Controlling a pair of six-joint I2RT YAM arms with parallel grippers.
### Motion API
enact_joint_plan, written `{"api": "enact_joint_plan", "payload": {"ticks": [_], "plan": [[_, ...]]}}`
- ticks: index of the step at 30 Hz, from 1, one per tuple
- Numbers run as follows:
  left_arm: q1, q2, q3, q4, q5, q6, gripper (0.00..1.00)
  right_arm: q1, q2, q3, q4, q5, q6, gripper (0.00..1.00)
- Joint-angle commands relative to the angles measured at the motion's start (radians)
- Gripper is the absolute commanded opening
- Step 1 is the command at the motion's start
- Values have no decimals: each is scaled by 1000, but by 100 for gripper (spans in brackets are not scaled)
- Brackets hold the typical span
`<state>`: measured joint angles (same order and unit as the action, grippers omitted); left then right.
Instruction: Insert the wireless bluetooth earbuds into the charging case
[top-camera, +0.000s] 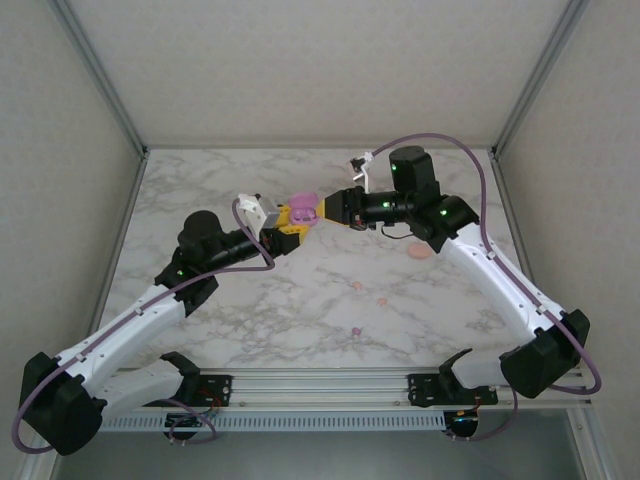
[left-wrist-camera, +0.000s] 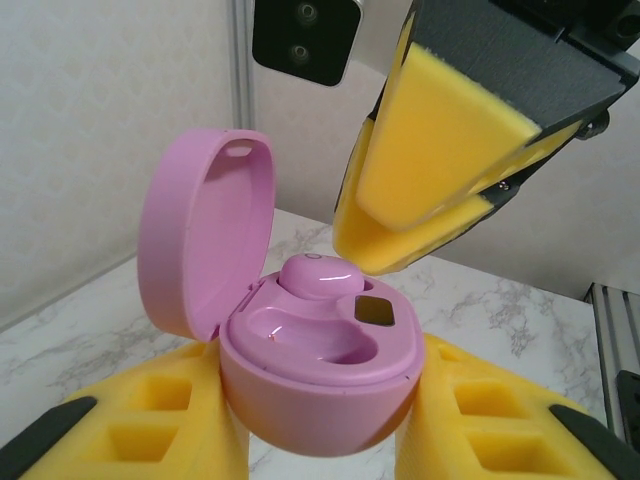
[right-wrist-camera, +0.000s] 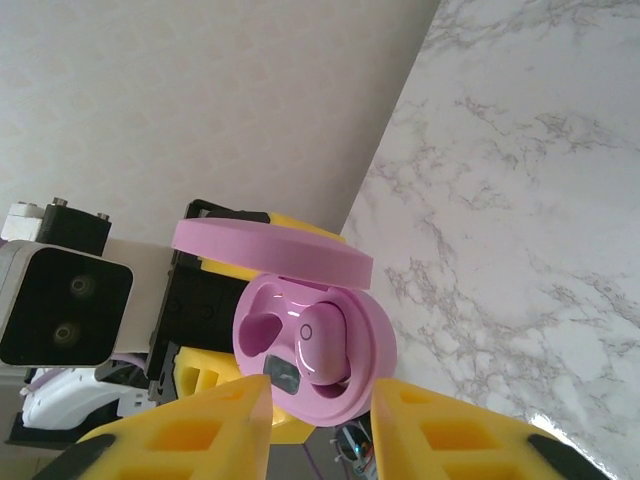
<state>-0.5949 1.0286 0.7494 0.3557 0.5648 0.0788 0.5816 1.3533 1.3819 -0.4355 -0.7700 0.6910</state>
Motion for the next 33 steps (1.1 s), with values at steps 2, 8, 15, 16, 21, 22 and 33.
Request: {"api": "enact_joint_plan", "payload": {"ticks": [2, 8, 15, 16, 21, 22, 33], "plan": [[-8, -1, 30, 16, -2, 1, 15, 12, 24, 41, 13, -21, -4, 29], [-8, -25, 11, -15, -145, 3, 14, 2, -81, 26, -150, 152, -89, 31], [-6, -81, -56, 8, -231, -12, 14, -2, -262, -202, -367, 502, -26, 36], [-6, -90, -62, 8, -240, -16, 14, -3, -265, -244, -393, 517, -4, 36], [-6, -125, -73, -13, -246, -20, 14, 20, -245, -488, -378, 471, 119, 37], [-6, -133, -74, -18, -246, -20, 15, 40, -241, -535, -352, 472, 142, 37], [-6, -163, -74, -53, -234, -14, 15, 124, -115, -762, -59, 396, 217, 42]]}}
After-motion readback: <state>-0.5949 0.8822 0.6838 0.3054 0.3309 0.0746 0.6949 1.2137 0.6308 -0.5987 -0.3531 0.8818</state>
